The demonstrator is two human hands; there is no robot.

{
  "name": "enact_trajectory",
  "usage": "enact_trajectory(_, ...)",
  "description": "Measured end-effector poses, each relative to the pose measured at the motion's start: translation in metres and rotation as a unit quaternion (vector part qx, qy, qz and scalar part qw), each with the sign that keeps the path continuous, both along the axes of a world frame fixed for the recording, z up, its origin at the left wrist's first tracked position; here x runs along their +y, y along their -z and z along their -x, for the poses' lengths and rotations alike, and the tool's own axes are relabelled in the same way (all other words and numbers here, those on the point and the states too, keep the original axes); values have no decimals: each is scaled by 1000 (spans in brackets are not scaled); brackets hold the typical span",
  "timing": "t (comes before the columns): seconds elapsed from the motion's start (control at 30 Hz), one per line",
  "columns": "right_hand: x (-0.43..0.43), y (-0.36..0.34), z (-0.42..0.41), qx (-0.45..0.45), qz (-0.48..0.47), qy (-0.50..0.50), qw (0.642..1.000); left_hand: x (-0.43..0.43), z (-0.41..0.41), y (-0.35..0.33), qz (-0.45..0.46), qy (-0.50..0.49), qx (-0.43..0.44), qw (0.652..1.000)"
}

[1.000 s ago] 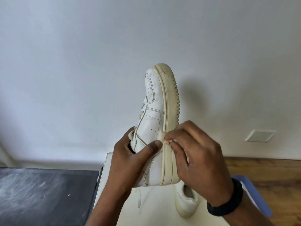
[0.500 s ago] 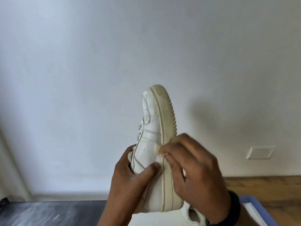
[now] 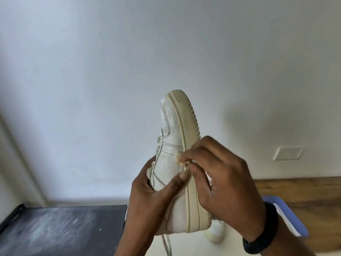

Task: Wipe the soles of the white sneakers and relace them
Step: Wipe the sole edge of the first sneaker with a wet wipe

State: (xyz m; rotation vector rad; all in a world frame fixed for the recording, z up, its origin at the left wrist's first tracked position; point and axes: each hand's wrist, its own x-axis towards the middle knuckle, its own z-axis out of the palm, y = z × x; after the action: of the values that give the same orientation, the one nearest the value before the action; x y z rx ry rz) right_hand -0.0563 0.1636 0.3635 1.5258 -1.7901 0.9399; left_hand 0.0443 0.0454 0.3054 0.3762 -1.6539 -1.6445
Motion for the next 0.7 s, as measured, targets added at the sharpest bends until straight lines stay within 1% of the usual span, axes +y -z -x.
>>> enact_trajectory(0.03,2,4,0,-2,-22,2,1000,0,0,5,-7,-7,-4,1000)
enact_trajectory(0.1,4,9,0,-4,-27,12,1000,2,0,11,-9,-13,-18,1000)
enact_trajectory(0.27,0,12,11,6,70,65,995,3,5,22,-20,-11,-33,999)
enact_trajectory(0.33,-3,21,14,-1,82,72,994,0,7,28,-16,-15,-46,999)
enact_trajectory(0.47,-10,53,13,-21,-6,56,998,-10,14,46,-25,-28,-62,997)
enact_trajectory(0.5,-10,57,15,-20,-15,54,998,-12,15,50,-26,-28,-67,997)
enact_trajectory(0.6,-18,59,32,-27,19,60,998,-18,21,63,-39,-22,-85,995)
enact_trajectory(0.7,-29,63,45,-36,71,92,993,-23,25,74,-50,-15,-100,994)
